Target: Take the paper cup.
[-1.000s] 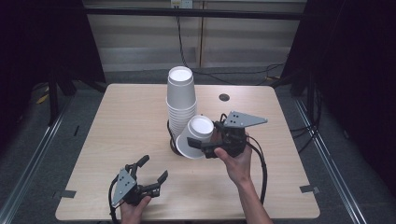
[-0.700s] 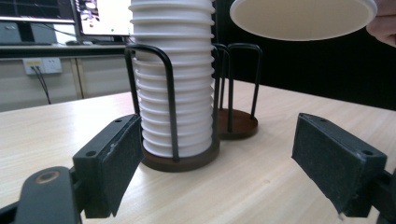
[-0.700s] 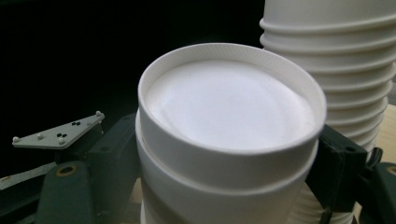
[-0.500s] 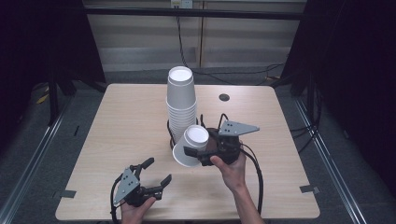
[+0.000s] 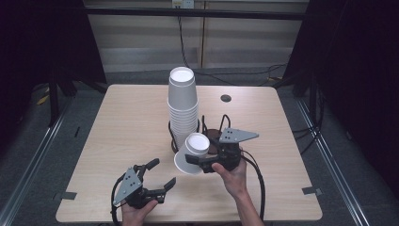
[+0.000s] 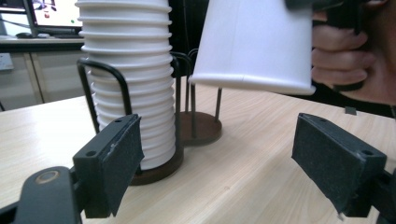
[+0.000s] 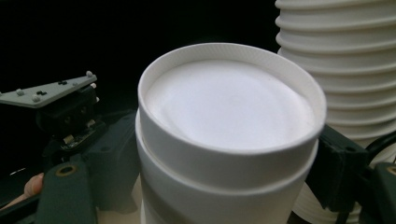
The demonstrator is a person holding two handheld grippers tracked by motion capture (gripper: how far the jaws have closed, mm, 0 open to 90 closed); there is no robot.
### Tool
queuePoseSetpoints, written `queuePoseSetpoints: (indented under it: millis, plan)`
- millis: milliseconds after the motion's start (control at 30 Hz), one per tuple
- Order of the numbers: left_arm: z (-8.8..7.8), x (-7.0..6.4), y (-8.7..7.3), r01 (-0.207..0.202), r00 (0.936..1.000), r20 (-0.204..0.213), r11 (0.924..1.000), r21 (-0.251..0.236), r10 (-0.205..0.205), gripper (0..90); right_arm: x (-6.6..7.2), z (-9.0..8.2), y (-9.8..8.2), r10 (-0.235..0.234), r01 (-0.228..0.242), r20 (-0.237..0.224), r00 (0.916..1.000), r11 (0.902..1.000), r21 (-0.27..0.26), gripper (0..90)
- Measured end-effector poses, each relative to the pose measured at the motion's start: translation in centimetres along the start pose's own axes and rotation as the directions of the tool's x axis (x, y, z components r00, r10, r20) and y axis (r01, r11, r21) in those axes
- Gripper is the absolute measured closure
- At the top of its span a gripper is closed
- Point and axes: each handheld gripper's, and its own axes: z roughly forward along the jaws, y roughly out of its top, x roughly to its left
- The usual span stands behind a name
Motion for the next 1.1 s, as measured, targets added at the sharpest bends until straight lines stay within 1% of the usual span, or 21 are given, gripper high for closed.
queuePoseSetpoints:
  millis: [33,67,133,167,233,267,400,433,500,533,567,600,733,767,800,833,867,900,933,967,1100]
  plan:
    - [0.0,0.0,0.0,0.000,1.0000,0.000,1.0000,0.000,0.000,15.8,0.0,0.0,0.0,0.000,0.000,0.000,1.0000,1.0000,0.000,21.7]
    - [0.1,-0.1,0.2,-0.002,0.9998,0.020,1.0000,0.002,0.002,15.8,0.0,0.2,-0.3,-0.001,0.001,-0.005,1.0000,1.0000,0.007,21.7]
    - [0.2,-0.2,0.3,-0.006,0.9997,0.025,1.0000,-0.004,0.007,15.9,0.1,0.2,-0.4,0.000,0.000,-0.004,1.0000,1.0000,0.005,21.7]
    - [0.4,-0.3,0.5,-0.011,0.9995,0.028,0.9999,-0.002,0.011,15.8,0.2,0.2,-0.6,0.003,-0.003,-0.017,0.9999,1.0000,-0.009,21.7]
    - [0.4,-0.3,0.6,-0.014,0.9993,0.035,0.9999,0.000,0.014,15.8,0.2,0.3,-0.7,0.002,-0.002,-0.020,0.9998,1.0000,-0.007,21.7]
    - [0.5,-0.3,0.8,-0.014,0.9988,0.046,0.9999,-0.004,0.014,15.8,0.2,0.4,-1.0,-0.002,0.002,-0.016,0.9999,1.0000,0.004,21.7]
    - [0.6,-0.3,0.9,-0.019,0.9984,0.053,0.9998,-0.009,0.019,15.8,0.2,0.6,-1.4,0.002,-0.002,-0.025,0.9997,1.0000,0.005,21.7]
    - [0.7,-0.4,0.9,-0.013,0.9978,0.065,0.9998,-0.013,0.014,15.7,0.3,0.8,-1.5,0.006,-0.005,-0.033,0.9994,0.9999,0.015,21.7]
    - [0.8,-0.4,0.9,-0.009,0.9973,0.073,0.9999,-0.011,0.010,15.7,0.3,0.9,-1.6,0.005,-0.004,-0.035,0.9994,0.9997,0.022,21.7]
    - [1.0,-0.5,0.9,-0.020,0.9961,0.086,0.9998,0.002,0.020,15.7,0.4,1.1,-1.7,0.006,-0.005,-0.044,0.9990,0.9997,0.026,21.7]
    - [1.0,-0.5,0.9,-0.020,0.9961,0.086,0.9998,0.002,0.020,15.7,0.4,1.1,-1.7,0.006,-0.005,-0.044,0.9990,0.9997,0.026,21.7]
    - [1.2,-0.5,0.8,-0.020,0.9950,0.098,0.9998,0.004,0.019,15.7,0.5,1.3,-1.8,0.003,-0.001,-0.052,0.9987,0.9996,0.029,21.7]
    - [1.3,-0.4,0.8,-0.022,0.9937,0.110,0.9997,0.004,0.022,15.5,0.7,1.5,-2.0,0.000,0.002,-0.059,0.9983,0.9994,0.035,21.7]
    - [1.4,-0.4,0.8,-0.013,0.9927,0.120,0.9999,0.006,0.012,15.5,0.7,1.6,-2.0,-0.004,0.006,-0.061,0.9981,0.9993,0.036,21.7]
    - [1.4,-0.4,0.8,-0.015,0.9930,0.117,0.9998,0.011,0.014,15.6,0.8,1.7,-2.0,-0.009,0.012,-0.057,0.9983,0.9993,0.036,21.7]
    - [1.5,-0.4,0.8,-0.011,0.9922,0.124,0.9998,0.015,0.009,15.4,0.8,1.7,-2.1,-0.011,0.013,-0.058,0.9982,0.9992,0.037,21.8]
    - [1.7,-0.4,0.8,-0.009,0.9903,0.139,0.9997,0.021,0.006,15.4,0.8,1.8,-2.1,-0.008,0.010,-0.065,0.9979,0.9993,0.037,21.8]
    - [1.7,-0.3,0.8,-0.019,0.9910,0.133,0.9996,0.021,0.016,15.4,0.9,1.8,-2.2,-0.008,0.010,-0.064,0.9979,0.9994,0.034,21.8]
    - [1.7,-0.3,0.8,-0.019,0.9910,0.133,0.9996,0.021,0.016,15.4,0.9,1.8,-2.2,-0.008,0.010,-0.064,0.9979,0.9994,0.034,21.8]
    - [1.9,-0.4,0.8,-0.009,0.9917,0.129,0.9996,0.026,0.005,15.4,0.8,1.8,-2.4,0.002,0.000,-0.074,0.9973,0.9996,0.028,21.8]
    - [2.2,-0.4,0.8,0.008,0.9877,0.155,0.9989,0.046,-0.016,15.5,0.8,1.9,-2.7,0.012,-0.010,-0.083,0.9965,0.9995,0.030,21.8]
